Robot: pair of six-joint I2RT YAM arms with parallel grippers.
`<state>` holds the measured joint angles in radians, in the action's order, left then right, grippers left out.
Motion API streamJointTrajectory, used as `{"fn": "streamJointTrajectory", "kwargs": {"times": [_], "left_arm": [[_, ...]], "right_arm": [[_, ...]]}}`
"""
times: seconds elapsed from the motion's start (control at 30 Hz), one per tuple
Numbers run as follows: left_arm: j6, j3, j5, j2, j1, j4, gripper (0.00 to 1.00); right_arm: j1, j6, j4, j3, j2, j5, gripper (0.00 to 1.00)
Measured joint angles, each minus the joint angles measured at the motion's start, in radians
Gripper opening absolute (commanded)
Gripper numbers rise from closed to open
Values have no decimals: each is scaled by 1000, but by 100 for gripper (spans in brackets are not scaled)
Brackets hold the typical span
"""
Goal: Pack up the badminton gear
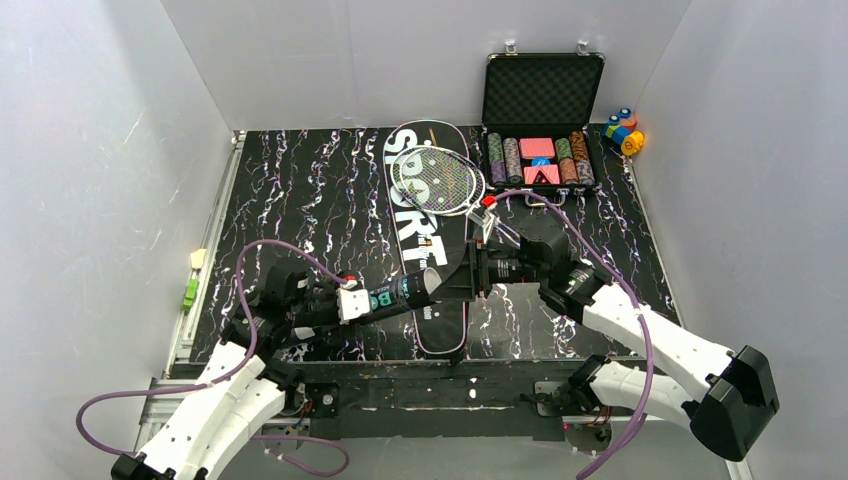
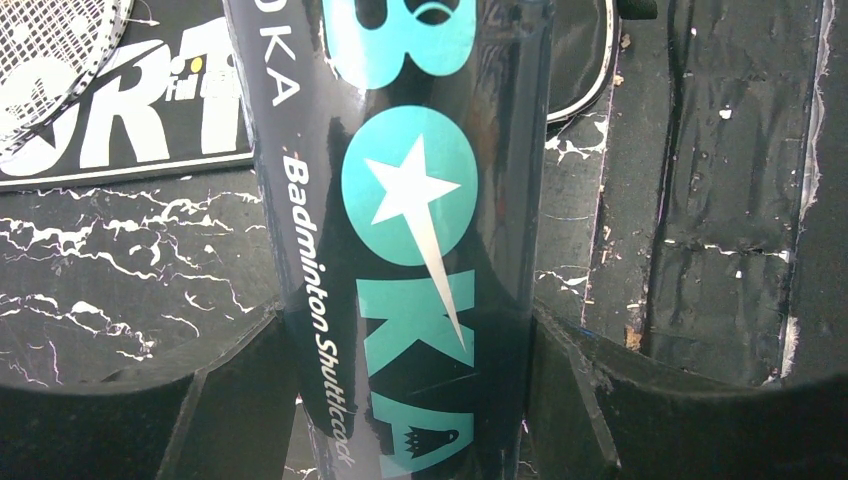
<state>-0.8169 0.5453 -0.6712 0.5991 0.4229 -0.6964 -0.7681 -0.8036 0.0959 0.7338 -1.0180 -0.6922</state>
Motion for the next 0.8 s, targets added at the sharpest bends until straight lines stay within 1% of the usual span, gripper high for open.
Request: {"fn": "streamJointTrajectory", "kwargs": {"times": [0.43, 0.67, 0.8], "left_arm": [[38, 12, 15, 15, -2, -19, 11], [61, 14, 23, 16, -5, -29, 11], [77, 26, 21, 16, -6, -26, 11]], "right_arm": [[5, -2, 28, -12, -27, 3, 55], [12, -11, 59, 3, -61, 16, 49], [40, -29, 78, 8, -69, 10, 46]]}}
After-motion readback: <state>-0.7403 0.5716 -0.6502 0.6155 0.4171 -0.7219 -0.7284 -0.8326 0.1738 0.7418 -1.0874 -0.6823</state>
